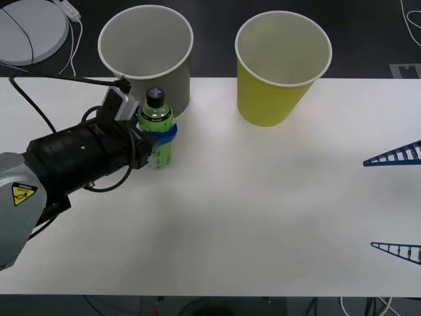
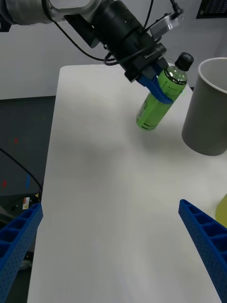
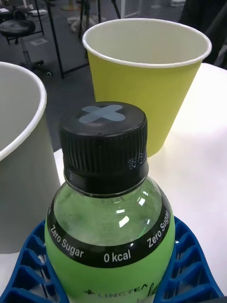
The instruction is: Put the can into the green bin and the plastic bottle into the gray bin
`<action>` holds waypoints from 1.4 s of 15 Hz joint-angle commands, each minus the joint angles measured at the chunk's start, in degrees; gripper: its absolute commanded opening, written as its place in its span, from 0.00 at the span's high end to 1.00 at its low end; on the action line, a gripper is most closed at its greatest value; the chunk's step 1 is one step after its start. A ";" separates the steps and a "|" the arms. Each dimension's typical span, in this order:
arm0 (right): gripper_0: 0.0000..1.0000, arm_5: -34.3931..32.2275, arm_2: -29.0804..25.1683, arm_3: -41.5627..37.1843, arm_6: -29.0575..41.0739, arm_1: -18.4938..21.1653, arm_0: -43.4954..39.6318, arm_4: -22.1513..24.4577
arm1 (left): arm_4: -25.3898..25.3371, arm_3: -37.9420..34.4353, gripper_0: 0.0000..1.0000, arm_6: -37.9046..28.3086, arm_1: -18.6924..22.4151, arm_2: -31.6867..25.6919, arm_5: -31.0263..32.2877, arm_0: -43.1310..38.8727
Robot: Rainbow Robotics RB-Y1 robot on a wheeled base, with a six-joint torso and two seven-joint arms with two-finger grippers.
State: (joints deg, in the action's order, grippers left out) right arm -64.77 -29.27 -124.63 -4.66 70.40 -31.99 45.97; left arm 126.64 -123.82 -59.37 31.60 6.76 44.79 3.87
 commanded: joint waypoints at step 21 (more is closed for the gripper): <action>0.00 0.00 0.00 0.00 0.00 0.00 0.00 0.00 | 4.49 -13.46 1.00 -17.62 3.47 -22.23 27.46 4.48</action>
State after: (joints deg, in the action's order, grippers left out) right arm -64.77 -29.27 -124.63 -4.66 70.40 -31.99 45.97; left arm 131.38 -137.29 -76.93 34.87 -15.08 71.16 7.74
